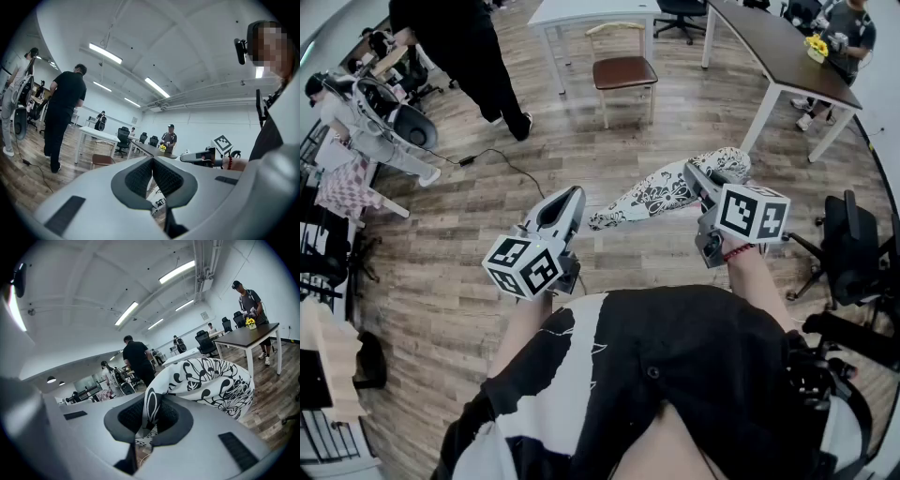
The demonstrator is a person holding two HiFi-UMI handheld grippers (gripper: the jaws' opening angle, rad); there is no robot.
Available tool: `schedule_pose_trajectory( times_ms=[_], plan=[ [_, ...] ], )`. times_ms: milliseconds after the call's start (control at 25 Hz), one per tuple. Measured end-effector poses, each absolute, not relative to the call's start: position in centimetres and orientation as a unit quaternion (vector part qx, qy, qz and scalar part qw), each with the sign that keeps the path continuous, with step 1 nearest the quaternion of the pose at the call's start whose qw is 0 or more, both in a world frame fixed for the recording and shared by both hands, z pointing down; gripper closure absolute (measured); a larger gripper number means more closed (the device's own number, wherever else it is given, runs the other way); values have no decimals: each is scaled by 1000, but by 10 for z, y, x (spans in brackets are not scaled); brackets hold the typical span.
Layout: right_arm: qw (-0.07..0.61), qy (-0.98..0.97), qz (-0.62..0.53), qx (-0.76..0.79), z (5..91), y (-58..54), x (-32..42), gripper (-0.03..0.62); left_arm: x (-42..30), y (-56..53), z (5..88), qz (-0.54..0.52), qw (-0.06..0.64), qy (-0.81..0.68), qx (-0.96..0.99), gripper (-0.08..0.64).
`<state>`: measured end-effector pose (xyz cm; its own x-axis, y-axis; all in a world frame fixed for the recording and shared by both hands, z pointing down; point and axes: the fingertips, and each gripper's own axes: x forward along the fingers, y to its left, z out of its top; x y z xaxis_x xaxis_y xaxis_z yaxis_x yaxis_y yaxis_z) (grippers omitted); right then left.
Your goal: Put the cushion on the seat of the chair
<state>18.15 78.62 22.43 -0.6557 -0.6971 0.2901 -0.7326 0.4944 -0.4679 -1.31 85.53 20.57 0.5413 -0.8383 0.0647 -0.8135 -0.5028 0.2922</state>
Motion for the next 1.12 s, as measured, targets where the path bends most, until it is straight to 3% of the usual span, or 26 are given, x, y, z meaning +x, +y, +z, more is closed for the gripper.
schedule_pose_trajectory(
  times_ms=[640,1120],
  plan=[
    [44,-852,294,432,249,774,155,561,-41,844,239,-49,183,-477,858,545],
    [55,-859,299,411,257,628,165,561,-26,714,244,-52,176,-497,848,545]
  ],
)
